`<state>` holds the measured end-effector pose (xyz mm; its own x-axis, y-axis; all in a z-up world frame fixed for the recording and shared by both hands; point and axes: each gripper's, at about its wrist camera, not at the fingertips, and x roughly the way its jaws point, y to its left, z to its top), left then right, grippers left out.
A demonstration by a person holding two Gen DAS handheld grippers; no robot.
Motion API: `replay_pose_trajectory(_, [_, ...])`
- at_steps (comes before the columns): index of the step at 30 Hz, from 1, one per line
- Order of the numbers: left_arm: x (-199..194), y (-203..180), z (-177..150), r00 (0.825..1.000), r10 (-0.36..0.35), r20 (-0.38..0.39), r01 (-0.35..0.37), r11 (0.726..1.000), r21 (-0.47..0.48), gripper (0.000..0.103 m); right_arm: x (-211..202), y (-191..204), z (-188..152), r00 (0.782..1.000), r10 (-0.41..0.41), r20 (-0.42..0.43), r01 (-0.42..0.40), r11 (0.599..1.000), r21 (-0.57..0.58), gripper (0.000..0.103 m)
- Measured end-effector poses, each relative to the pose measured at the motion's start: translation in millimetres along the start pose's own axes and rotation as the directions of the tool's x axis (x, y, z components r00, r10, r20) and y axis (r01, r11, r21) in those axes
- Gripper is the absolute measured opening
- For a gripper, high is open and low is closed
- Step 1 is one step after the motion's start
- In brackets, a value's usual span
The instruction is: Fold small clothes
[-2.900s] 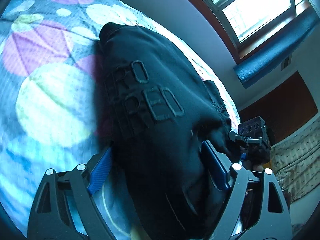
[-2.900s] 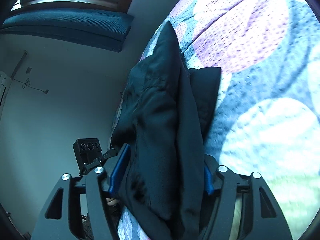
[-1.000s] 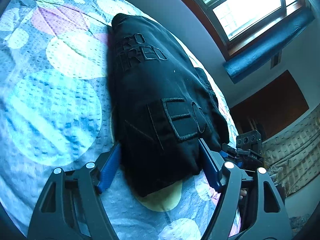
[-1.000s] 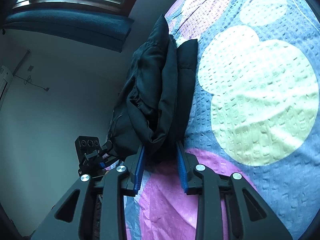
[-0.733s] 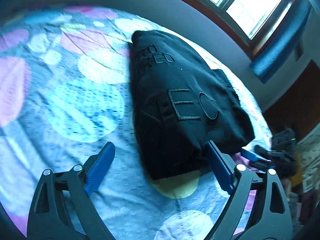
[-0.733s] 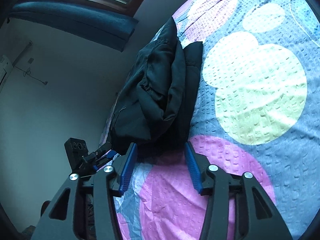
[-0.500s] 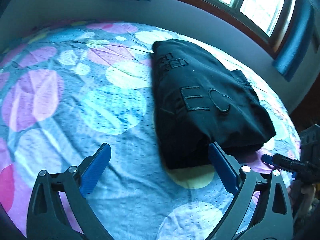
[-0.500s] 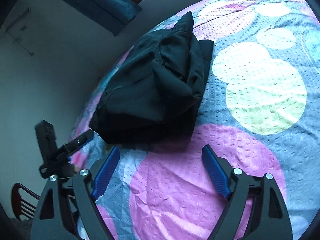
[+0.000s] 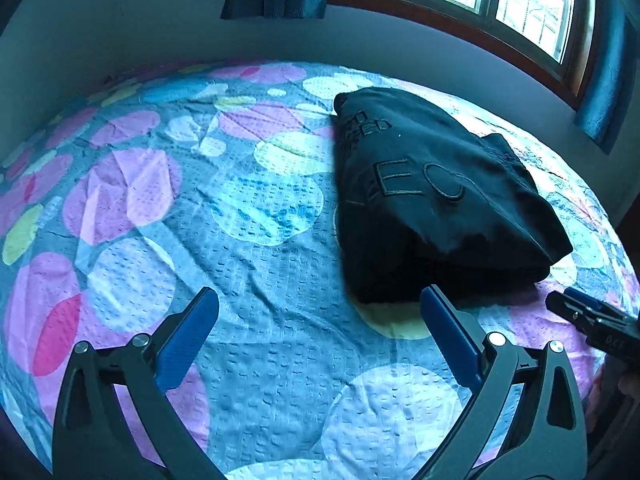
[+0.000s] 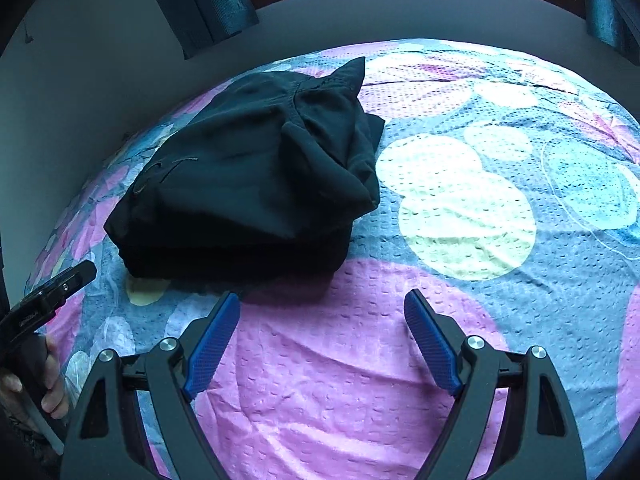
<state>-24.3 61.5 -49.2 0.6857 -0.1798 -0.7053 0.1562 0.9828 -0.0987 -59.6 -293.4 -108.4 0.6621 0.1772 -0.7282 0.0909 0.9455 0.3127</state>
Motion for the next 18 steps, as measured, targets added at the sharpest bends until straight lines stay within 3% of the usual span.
replay_pose_trajectory(18, [-23.2, -22.7, 2.1, 0.999, -0.002, 0.048, -0.001, 0.998, 0.056, 0.101, -20.0, 9.4, 0.0, 0.999, -0.022, 0.043, 0.023, 1.000, -0.014, 0.083])
